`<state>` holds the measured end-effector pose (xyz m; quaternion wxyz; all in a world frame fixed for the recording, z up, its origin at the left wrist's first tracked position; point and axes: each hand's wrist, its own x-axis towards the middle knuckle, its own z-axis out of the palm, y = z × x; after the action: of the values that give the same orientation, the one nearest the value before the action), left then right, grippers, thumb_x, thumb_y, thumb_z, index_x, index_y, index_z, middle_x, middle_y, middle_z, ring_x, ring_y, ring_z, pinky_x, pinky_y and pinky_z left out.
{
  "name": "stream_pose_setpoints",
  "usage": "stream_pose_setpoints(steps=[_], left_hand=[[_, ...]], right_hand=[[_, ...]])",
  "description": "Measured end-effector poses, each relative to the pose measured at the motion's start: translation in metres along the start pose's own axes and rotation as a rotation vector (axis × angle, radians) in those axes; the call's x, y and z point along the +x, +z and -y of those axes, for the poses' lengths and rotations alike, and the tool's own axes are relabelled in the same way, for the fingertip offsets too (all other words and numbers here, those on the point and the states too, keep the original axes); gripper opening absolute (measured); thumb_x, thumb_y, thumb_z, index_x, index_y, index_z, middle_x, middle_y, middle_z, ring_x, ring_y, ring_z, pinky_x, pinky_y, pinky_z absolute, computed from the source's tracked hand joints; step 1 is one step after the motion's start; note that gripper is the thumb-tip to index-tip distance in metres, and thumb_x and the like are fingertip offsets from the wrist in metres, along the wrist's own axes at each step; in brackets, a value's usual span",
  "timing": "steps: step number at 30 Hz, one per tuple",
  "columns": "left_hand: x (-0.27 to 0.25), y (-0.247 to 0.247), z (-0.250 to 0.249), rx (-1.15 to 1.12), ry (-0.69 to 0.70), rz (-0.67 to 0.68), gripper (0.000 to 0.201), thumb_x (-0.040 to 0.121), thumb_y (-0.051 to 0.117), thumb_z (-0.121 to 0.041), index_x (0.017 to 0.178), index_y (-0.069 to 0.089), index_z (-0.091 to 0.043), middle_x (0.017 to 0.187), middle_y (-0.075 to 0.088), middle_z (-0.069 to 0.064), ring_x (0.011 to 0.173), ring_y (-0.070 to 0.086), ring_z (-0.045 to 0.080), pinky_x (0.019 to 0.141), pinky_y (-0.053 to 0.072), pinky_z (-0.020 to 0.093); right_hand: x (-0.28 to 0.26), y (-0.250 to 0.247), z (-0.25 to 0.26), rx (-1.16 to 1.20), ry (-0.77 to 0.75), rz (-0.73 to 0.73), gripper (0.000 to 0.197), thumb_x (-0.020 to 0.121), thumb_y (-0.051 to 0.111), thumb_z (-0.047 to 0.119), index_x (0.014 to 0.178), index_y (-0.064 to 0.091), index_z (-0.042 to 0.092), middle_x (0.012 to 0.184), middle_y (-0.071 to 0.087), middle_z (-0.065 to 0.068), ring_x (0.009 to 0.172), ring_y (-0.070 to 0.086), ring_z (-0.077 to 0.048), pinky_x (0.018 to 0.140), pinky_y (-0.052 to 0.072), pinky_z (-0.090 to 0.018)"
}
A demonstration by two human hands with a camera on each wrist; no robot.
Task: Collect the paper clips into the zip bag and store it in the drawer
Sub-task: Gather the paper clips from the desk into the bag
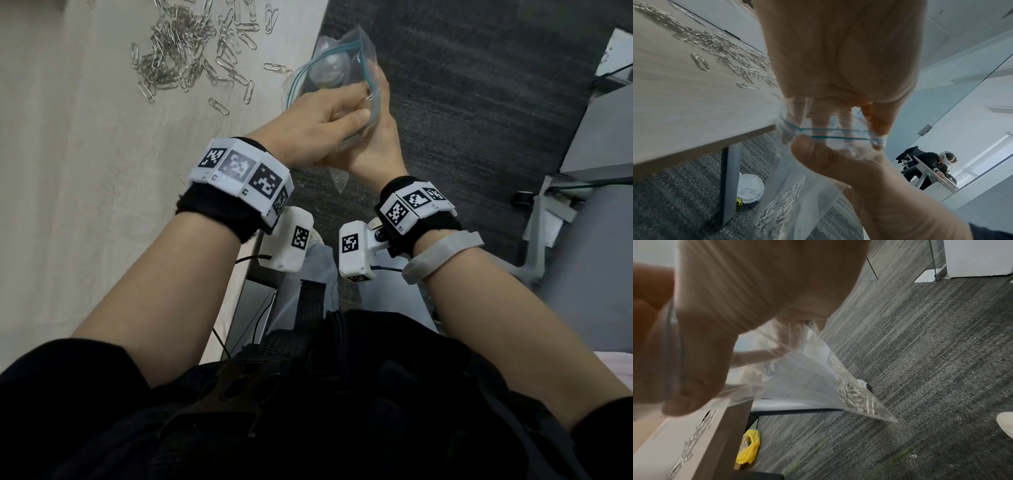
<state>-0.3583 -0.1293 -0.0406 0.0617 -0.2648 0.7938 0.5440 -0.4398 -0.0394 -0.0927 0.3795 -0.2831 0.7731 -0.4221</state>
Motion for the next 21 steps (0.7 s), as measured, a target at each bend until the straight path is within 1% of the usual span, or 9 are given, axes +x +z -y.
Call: stream_pose_setpoints(steps=[2, 4, 5, 7, 10, 14, 17, 19, 21], left_hand=[[0.000, -0.001, -0.001, 0.006, 0.027, -0.045, 0.024, 0.095, 0.043, -0.026, 0.098, 0.057, -0.008, 0.096, 0.062, -0.011, 0.088, 0.055, -0.007, 0.085, 0.043, 0.015], [0.001, -0.002, -0.005, 0.024, 0.061, -0.093, 0.017, 0.094, 0.047, -0.023, 0.095, 0.059, -0.011, 0.085, 0.057, -0.018, 0.079, 0.052, -0.014, 0.078, 0.039, 0.006], [0.001, -0.003, -0.005, 0.024, 0.075, -0.116, 0.016, 0.092, 0.051, -0.023, 0.095, 0.061, -0.012, 0.085, 0.058, -0.016, 0.079, 0.053, -0.012, 0.077, 0.039, 0.006], [0.003, -0.004, -0.007, 0.047, 0.107, -0.158, 0.018, 0.087, 0.058, -0.028, 0.092, 0.065, -0.012, 0.087, 0.062, -0.009, 0.078, 0.055, -0.006, 0.077, 0.042, 0.012], [0.004, -0.007, -0.010, 0.109, 0.135, -0.188, 0.026, 0.082, 0.061, -0.033, 0.088, 0.068, -0.009, 0.088, 0.067, 0.002, 0.082, 0.060, 0.010, 0.077, 0.047, 0.024], [0.001, -0.009, -0.012, 0.047, 0.124, -0.181, 0.033, 0.077, 0.066, -0.039, 0.089, 0.069, -0.008, 0.087, 0.067, 0.000, 0.079, 0.060, 0.004, 0.074, 0.048, 0.017], [-0.003, -0.009, -0.012, -0.009, 0.092, -0.158, 0.039, 0.074, 0.070, -0.042, 0.091, 0.069, -0.007, 0.088, 0.067, -0.002, 0.079, 0.061, 0.001, 0.073, 0.047, 0.012], [-0.005, -0.008, -0.012, -0.002, 0.082, -0.154, 0.038, 0.076, 0.070, -0.041, 0.092, 0.069, -0.007, 0.091, 0.068, 0.001, 0.084, 0.065, 0.007, 0.076, 0.052, 0.018], [-0.008, -0.009, -0.013, 0.012, 0.083, -0.181, 0.037, 0.081, 0.065, -0.041, 0.092, 0.069, -0.006, 0.090, 0.069, 0.005, 0.082, 0.066, 0.012, 0.075, 0.054, 0.026]], right_hand=[[0.000, 0.003, 0.005, -0.015, -0.020, -0.016, 0.101, 0.042, 0.076, 0.060, 0.131, 0.051, 0.020, 0.125, 0.063, 0.000, 0.113, 0.063, -0.013, 0.100, 0.051, -0.040], [-0.006, 0.004, 0.013, -0.055, -0.036, -0.039, 0.070, 0.045, 0.075, 0.058, 0.108, 0.060, 0.032, 0.122, 0.063, -0.005, 0.108, 0.065, -0.017, 0.095, 0.054, -0.038], [-0.005, 0.003, 0.013, -0.056, -0.044, -0.059, 0.065, 0.045, 0.073, 0.058, 0.103, 0.060, 0.032, 0.120, 0.063, -0.005, 0.105, 0.065, -0.017, 0.092, 0.055, -0.035], [-0.002, 0.002, 0.008, -0.054, -0.034, -0.094, 0.080, 0.047, 0.074, 0.057, 0.116, 0.058, 0.017, 0.113, 0.064, 0.003, 0.100, 0.065, -0.014, 0.086, 0.054, -0.023], [-0.002, 0.001, 0.007, -0.050, -0.033, -0.145, 0.068, 0.061, 0.083, 0.038, 0.117, 0.055, 0.010, 0.089, 0.056, 0.020, 0.082, 0.062, -0.002, 0.067, 0.044, -0.003], [-0.003, 0.001, 0.005, -0.032, -0.072, -0.188, 0.066, 0.063, 0.086, 0.029, 0.115, 0.051, 0.008, 0.082, 0.057, 0.016, 0.081, 0.065, -0.013, 0.069, 0.050, -0.019], [-0.004, 0.001, -0.001, -0.015, -0.083, -0.181, 0.058, 0.065, 0.087, 0.023, 0.108, 0.052, 0.008, 0.072, 0.055, 0.019, 0.067, 0.060, 0.002, 0.060, 0.047, -0.012], [-0.003, 0.001, -0.005, -0.003, -0.100, -0.181, 0.055, 0.064, 0.088, 0.021, 0.101, 0.048, 0.016, 0.070, 0.057, 0.018, 0.064, 0.059, 0.010, 0.058, 0.044, -0.007], [-0.003, 0.000, -0.001, 0.002, -0.073, -0.162, 0.057, 0.061, 0.089, 0.027, 0.098, 0.046, 0.020, 0.073, 0.058, 0.016, 0.068, 0.060, 0.007, 0.063, 0.050, -0.014]])
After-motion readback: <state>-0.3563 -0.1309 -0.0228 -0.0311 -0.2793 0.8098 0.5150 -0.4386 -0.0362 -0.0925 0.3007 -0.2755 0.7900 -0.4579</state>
